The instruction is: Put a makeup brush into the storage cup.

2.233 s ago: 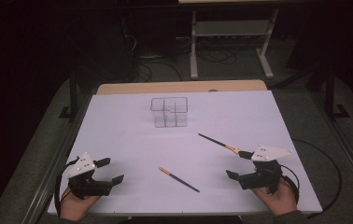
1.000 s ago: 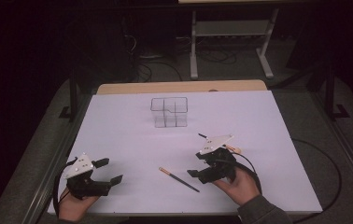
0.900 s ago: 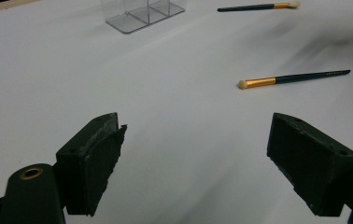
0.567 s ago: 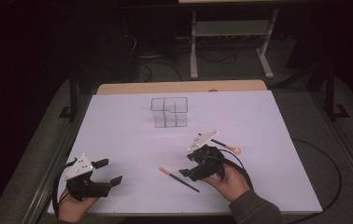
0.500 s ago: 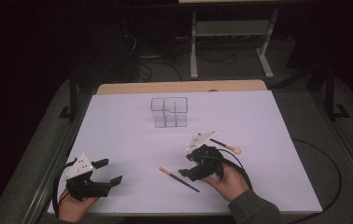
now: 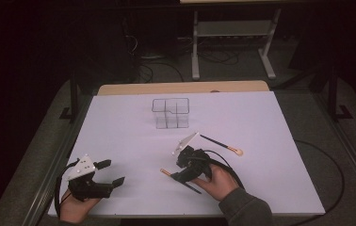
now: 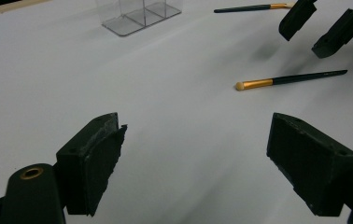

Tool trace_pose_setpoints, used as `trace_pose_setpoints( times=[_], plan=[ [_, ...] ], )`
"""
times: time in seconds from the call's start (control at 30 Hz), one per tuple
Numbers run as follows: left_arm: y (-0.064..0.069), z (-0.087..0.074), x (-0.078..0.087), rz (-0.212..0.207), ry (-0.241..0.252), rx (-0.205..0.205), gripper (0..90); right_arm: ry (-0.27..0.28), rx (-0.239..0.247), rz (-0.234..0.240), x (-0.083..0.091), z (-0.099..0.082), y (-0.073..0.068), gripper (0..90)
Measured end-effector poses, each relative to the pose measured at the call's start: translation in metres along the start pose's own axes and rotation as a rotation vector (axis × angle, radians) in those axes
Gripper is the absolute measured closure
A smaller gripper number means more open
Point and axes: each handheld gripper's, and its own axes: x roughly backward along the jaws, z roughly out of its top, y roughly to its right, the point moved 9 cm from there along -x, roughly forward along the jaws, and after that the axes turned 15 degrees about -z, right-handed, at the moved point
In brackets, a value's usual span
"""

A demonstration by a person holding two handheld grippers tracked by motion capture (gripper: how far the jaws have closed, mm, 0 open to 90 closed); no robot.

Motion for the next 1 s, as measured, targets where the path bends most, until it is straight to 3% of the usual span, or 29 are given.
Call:
trace_pose_setpoints(
  times=[0.27, 1.0],
  plan=[
    [-0.001, 0.000, 0.001, 0.000, 0.001, -0.004, 17.2, -0.071, 0.019, 0.004, -0.015, -0.004, -0.004, 53.9],
    [-0.001, 0.000, 0.000, -0.001, -0.004, -0.004, 17.2, -0.134, 0.056, -0.001, -0.031, -0.007, -0.010, 68.9]
  ],
)
